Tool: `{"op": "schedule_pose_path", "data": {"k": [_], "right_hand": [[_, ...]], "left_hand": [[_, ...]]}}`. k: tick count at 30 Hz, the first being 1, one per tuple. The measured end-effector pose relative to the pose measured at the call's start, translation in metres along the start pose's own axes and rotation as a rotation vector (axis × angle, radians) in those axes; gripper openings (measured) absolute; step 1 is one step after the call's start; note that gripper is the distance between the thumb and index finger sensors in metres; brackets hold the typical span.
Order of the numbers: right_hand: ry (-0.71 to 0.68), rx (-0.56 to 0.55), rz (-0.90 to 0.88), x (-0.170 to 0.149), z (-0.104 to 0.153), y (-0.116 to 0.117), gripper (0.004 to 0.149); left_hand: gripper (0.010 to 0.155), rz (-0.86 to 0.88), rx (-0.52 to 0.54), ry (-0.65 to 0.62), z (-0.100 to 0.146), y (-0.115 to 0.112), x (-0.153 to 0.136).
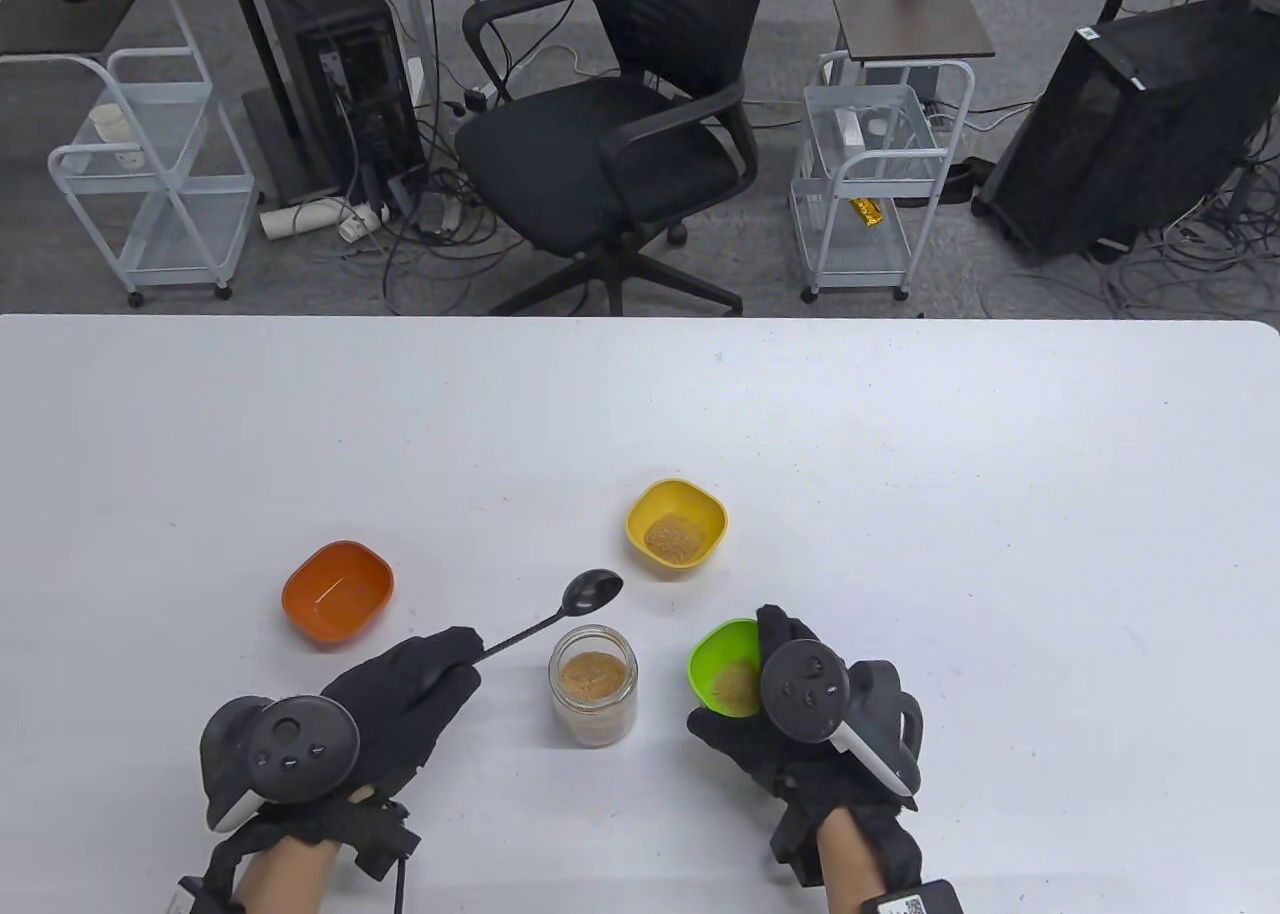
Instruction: Scoop brown sugar granules from jar into dishes
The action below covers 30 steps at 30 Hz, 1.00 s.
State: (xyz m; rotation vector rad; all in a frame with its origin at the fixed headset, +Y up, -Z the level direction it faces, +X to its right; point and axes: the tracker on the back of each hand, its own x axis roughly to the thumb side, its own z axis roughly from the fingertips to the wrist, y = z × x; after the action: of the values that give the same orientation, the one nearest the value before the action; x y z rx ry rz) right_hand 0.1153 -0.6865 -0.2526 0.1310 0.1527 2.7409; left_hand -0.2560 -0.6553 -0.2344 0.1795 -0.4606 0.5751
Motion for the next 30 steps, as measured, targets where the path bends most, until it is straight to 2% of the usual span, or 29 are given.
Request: {"op": "schedule_pose_path", "data": {"k": [14, 20, 30], "right_hand": [[0.029, 0.029, 0.031, 0.004, -0.004, 0.007, 0.112], [0.049, 0.012, 0.144, 0.008, -0.020, -0.010, 0.112], [0.177, -0.017, 0.171, -0.032, -0.057, -0.049, 0.111]], "left_hand": [[0.046, 0.051, 0.016, 0.040, -0.004, 0.000, -0.007], [0.046, 0.053, 0.037, 0.050, -0.002, 0.003, -0.008], [0.046, 0.067, 0.065, 0.123, 0.002, 0.006, -0.017]]}}
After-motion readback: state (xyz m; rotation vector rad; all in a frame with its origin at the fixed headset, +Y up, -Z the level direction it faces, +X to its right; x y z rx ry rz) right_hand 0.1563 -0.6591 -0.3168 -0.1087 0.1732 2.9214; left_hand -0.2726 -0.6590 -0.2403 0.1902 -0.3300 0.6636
